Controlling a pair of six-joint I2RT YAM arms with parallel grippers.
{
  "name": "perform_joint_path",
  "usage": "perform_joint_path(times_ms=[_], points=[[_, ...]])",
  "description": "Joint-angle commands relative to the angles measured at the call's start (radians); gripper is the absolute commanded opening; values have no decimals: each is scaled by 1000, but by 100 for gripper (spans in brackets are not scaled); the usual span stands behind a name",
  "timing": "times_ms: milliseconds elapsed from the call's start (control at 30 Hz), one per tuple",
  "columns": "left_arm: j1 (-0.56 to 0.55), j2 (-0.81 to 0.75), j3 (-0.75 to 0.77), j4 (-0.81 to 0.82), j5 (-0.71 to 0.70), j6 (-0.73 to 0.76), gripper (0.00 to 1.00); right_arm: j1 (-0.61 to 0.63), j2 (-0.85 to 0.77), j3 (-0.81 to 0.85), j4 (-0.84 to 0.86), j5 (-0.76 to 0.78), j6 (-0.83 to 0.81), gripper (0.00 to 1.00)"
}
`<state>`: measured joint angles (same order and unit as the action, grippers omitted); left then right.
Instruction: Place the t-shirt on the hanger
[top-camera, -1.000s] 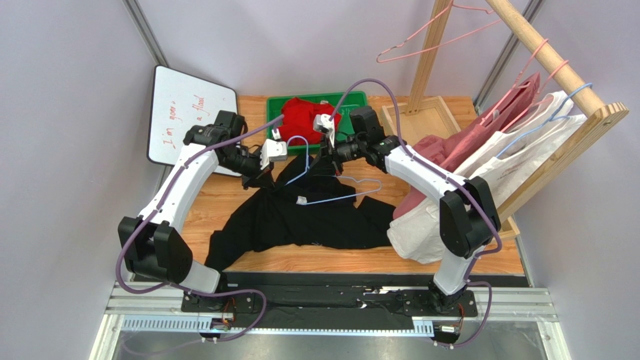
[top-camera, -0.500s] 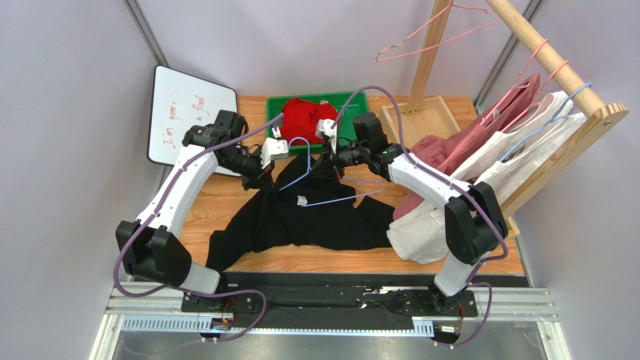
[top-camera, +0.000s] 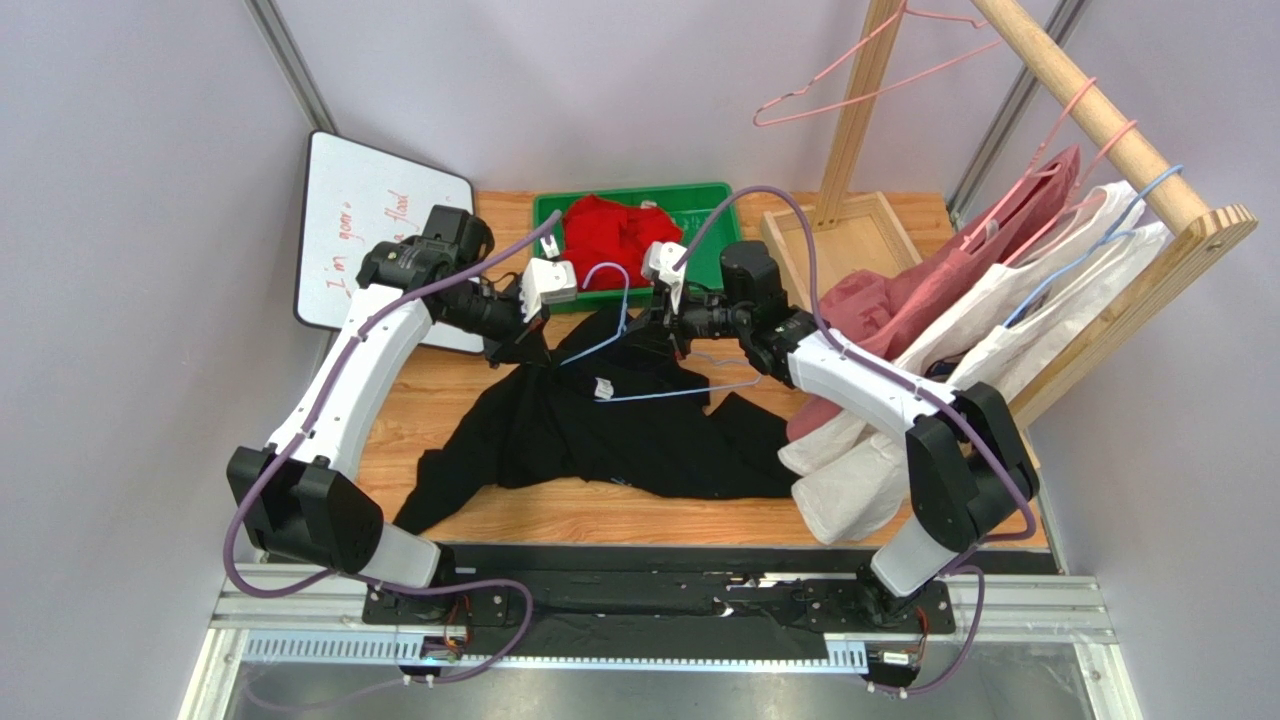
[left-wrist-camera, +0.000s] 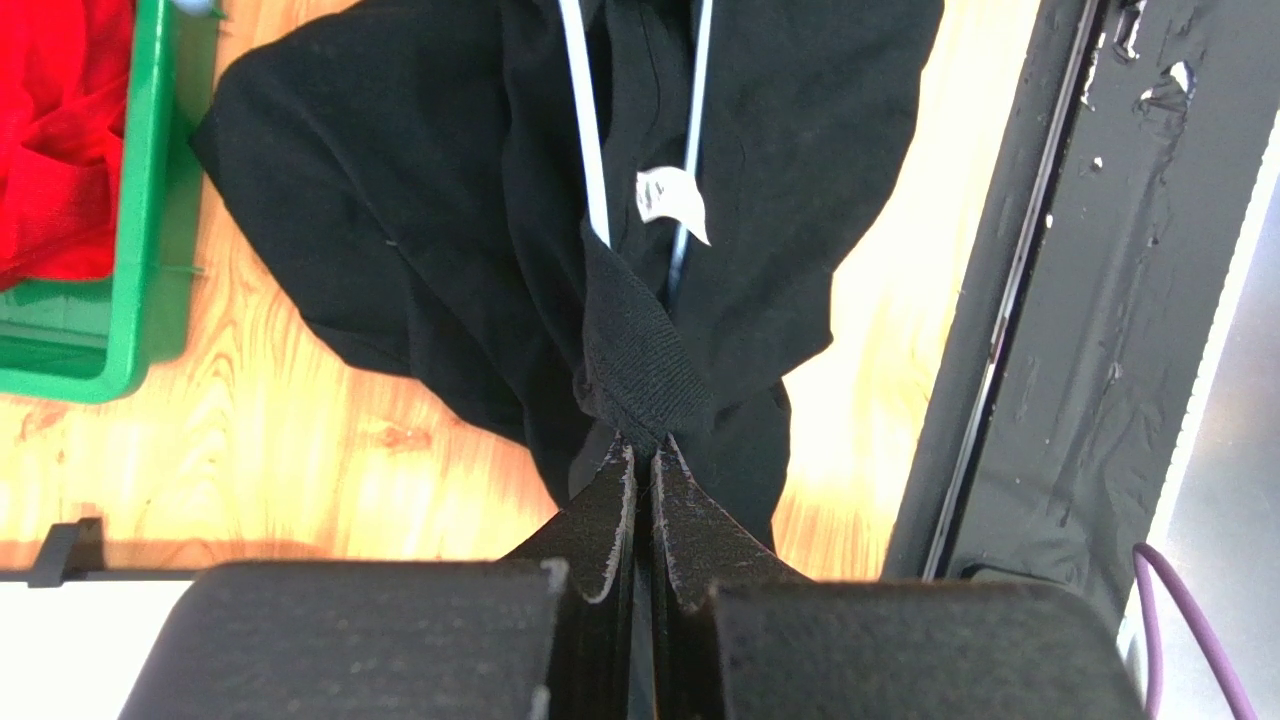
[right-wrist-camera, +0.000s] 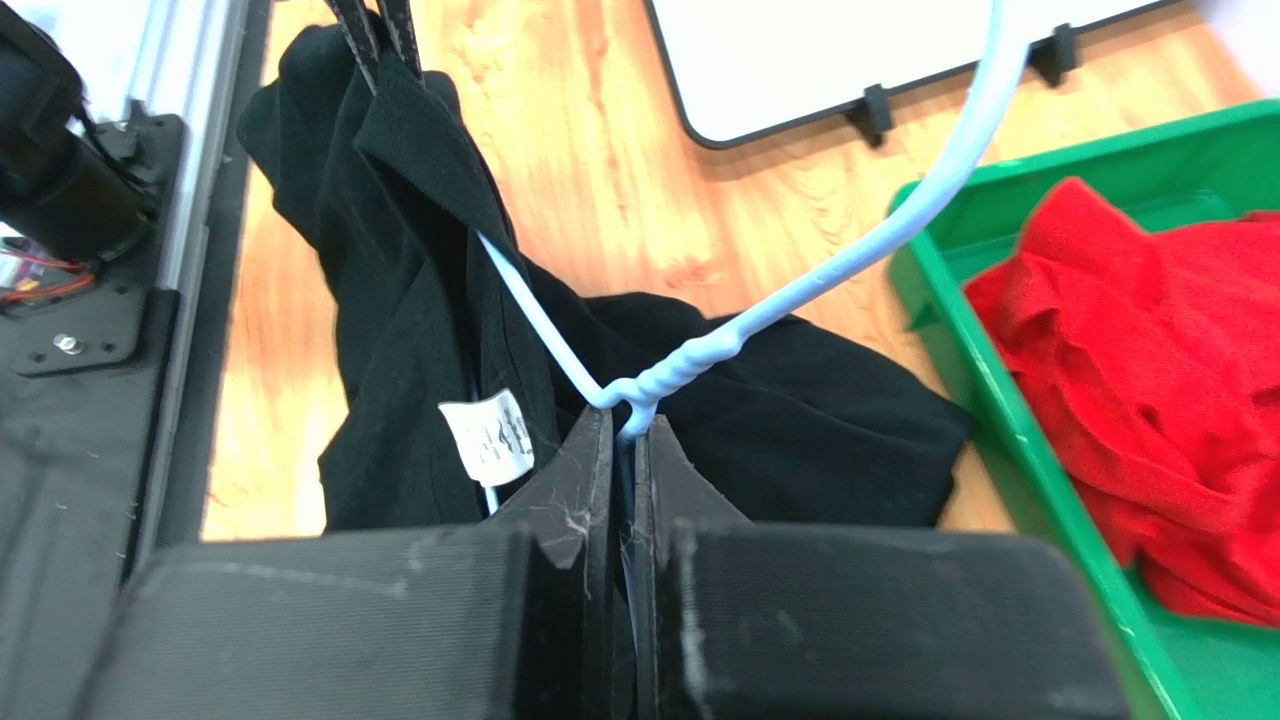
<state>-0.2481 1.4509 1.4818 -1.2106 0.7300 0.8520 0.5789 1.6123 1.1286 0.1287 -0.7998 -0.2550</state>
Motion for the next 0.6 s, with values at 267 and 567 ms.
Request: perform_joint_path(times_ms=[267,567], points=[[-8,-15,31,-18,35,30,0,-65,-141,-24,-48,-10,-158,0],[-19,20,81,-18,68,7,0,16,-71,-55,240,-3,66,0]])
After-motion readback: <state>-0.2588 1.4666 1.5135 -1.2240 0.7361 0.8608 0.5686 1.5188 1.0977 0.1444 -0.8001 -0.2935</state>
